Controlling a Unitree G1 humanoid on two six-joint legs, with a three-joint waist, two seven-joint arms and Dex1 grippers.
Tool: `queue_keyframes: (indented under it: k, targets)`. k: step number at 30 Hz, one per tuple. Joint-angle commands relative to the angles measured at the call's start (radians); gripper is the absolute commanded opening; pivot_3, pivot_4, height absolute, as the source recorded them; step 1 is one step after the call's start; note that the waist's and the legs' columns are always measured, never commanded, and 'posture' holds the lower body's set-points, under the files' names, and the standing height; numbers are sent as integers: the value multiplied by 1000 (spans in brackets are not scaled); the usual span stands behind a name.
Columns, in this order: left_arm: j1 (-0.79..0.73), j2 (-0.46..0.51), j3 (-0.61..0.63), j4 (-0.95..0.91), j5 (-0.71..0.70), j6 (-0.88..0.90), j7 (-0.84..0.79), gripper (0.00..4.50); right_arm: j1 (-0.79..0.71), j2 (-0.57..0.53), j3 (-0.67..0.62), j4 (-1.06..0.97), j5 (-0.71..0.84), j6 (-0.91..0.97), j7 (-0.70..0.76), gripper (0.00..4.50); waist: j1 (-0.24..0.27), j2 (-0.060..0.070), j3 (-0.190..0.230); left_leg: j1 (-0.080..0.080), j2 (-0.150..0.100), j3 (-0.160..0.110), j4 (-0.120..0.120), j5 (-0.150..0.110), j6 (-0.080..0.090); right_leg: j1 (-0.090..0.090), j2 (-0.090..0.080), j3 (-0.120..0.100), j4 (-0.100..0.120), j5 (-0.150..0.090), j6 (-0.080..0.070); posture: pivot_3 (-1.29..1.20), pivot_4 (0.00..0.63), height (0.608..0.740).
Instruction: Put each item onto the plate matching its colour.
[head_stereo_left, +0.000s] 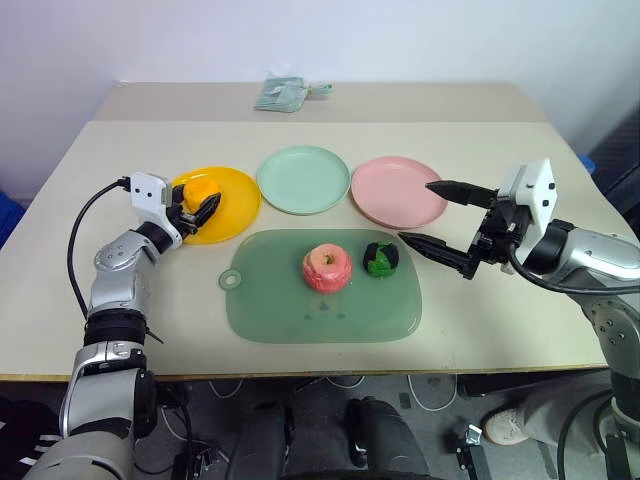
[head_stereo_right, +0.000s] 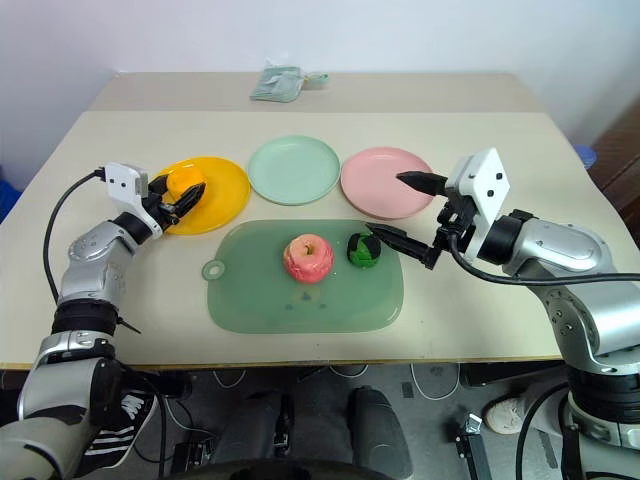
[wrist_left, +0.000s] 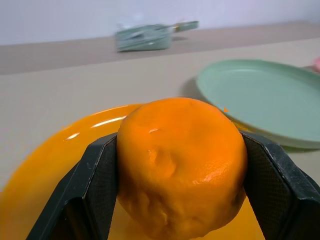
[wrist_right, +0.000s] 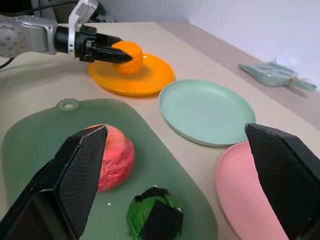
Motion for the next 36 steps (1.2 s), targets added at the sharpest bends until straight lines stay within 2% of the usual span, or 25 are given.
queue_keyframes:
  k: [1,3,4,8,13,16,20,23,31,36]
  targets:
    - [-28,4,24,-4,-19,-17,-15,3409,-4,-5,-20,-40,23,5,1,4500,-1,0,0,0,0,0,0,0,0,0,0,0,0,0,0,0,150,734]
    - [-30,8,27,-2,-22,-15,-18,4291,-1,-9,-23,-44,25,7,0,4500,-2,0,0,0,0,0,0,0,0,0,0,0,0,0,0,0,150,734]
    - [-32,11,26,1,-17,-28,-18,4457,0,-11,-24,-47,26,8,-1,4500,-2,0,0,0,0,0,0,0,0,0,0,0,0,0,0,0,150,734]
    - [-40,24,27,-6,-6,-56,-15,4457,0,-11,-28,-49,35,17,-5,4500,-2,0,0,0,0,0,0,0,0,0,0,0,0,0,0,0,150,734]
    - [-19,10,22,-213,-141,24,-187,4457,-8,-9,-27,-41,36,18,-1,4500,-2,0,0,0,0,0,0,0,0,0,0,0,0,0,0,0,150,734]
    - [-12,-4,18,-325,-207,111,-220,4457,-17,-6,-21,-34,34,17,1,4500,-1,0,0,0,0,0,0,0,0,0,-2,0,0,0,0,0,150,734]
    - [15,2,-37,-399,-180,109,-278,4457,-25,-8,-14,-29,23,8,7,4500,-3,0,0,0,0,0,0,0,0,0,-1,0,0,0,0,0,150,734]
    - [47,8,-57,-450,-227,175,-346,4457,-32,-10,-16,-29,24,12,9,4500,-9,0,0,0,0,0,0,0,0,0,0,0,0,0,0,0,150,734]
    - [115,84,-73,-465,-229,218,-509,4457,-71,12,31,-38,38,55,-17,4500,-18,0,0,0,1,0,0,0,0,0,1,0,0,-2,-3,0,150,734]
    - [140,110,-76,-474,-235,246,-552,4457,-93,13,59,-25,28,56,0,4500,-22,0,0,0,0,-1,0,0,0,0,1,0,0,-2,-3,0,150,734]
